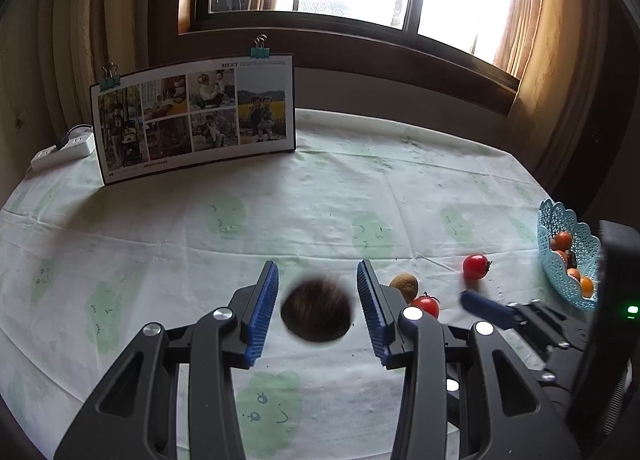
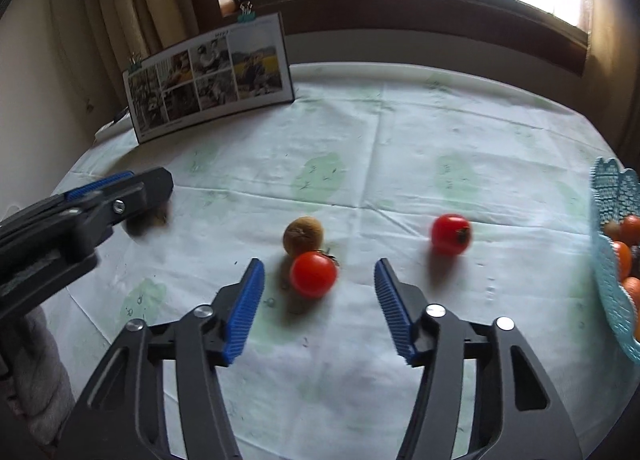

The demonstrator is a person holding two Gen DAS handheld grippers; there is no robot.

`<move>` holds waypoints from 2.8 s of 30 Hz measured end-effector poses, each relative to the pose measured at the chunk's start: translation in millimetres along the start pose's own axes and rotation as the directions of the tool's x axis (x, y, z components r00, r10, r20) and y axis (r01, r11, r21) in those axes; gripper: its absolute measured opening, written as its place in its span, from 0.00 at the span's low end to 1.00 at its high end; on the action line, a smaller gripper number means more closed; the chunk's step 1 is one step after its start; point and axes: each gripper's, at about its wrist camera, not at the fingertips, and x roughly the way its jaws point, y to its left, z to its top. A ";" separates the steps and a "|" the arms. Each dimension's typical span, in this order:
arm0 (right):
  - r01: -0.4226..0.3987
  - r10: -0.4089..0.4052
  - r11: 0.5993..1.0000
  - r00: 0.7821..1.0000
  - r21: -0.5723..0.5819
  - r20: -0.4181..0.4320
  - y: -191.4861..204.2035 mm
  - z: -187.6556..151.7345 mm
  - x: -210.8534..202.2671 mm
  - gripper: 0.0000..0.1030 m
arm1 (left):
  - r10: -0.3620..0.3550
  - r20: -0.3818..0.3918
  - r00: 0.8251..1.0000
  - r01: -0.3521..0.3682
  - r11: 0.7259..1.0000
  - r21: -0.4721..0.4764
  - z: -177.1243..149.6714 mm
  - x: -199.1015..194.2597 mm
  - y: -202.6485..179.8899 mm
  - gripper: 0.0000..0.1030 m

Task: Organize fruits
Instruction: 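Grasp a red cherry tomato with the right gripper while the left gripper holds the passion fruit, then carry the tomato into the blue basket and open the right gripper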

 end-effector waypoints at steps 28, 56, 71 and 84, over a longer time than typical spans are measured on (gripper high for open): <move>0.032 -0.040 0.994 0.996 0.108 0.074 -36.4 -10.1 -30.8 0.27 | -0.063 -0.097 0.993 0.065 0.998 0.013 -15.9 29.5 -11.9 0.62; 0.092 -0.154 0.947 0.970 0.306 0.186 -102.7 -30.5 -78.9 0.27 | -0.131 -0.197 0.972 0.157 0.980 0.123 -37.4 53.5 -47.5 0.40; 0.186 -0.325 0.865 0.915 0.466 0.238 -166.8 -47.6 -127.5 0.27 | -0.127 -0.145 0.981 0.145 0.982 0.118 -32.7 38.5 -45.8 0.40; 0.224 -0.414 0.792 0.881 0.567 0.230 -205.5 -74.9 -152.5 0.36 | -0.099 -0.128 0.987 0.115 0.985 0.127 -29.7 35.1 -46.8 0.40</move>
